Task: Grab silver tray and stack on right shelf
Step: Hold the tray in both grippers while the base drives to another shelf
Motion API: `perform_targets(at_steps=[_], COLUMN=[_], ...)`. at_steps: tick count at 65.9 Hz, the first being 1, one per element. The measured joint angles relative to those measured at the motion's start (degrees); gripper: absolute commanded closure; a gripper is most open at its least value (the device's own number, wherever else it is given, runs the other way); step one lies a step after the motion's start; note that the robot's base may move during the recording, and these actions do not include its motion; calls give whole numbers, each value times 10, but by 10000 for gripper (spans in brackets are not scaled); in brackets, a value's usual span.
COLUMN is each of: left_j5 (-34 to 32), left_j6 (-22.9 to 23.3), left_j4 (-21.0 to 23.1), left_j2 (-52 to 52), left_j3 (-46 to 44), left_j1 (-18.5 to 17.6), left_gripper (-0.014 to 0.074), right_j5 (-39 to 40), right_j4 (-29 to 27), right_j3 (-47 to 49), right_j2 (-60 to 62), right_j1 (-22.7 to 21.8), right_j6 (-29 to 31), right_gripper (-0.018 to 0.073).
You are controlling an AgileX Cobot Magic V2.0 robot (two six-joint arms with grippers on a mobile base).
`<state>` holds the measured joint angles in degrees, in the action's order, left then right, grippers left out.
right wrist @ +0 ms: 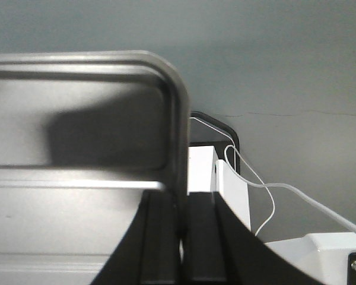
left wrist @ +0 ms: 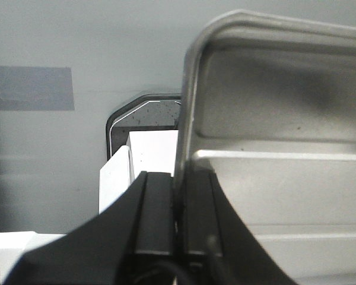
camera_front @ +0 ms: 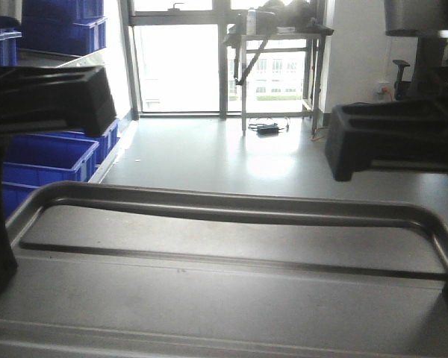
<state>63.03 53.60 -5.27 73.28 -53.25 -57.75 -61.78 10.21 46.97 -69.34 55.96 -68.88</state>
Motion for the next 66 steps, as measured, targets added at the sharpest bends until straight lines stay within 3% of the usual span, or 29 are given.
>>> perform_targets(at_steps=[66], left_j5=[1], left_j6=[0], left_j4=[1], left_j2=[0], left_j3=[0], left_j1=[0], left_gripper=[697], right_j5=[0], right_j4=[-1], right_j3=[0], right_j2=[0], right_j1=[0], right_j6=[0], right_gripper=[507])
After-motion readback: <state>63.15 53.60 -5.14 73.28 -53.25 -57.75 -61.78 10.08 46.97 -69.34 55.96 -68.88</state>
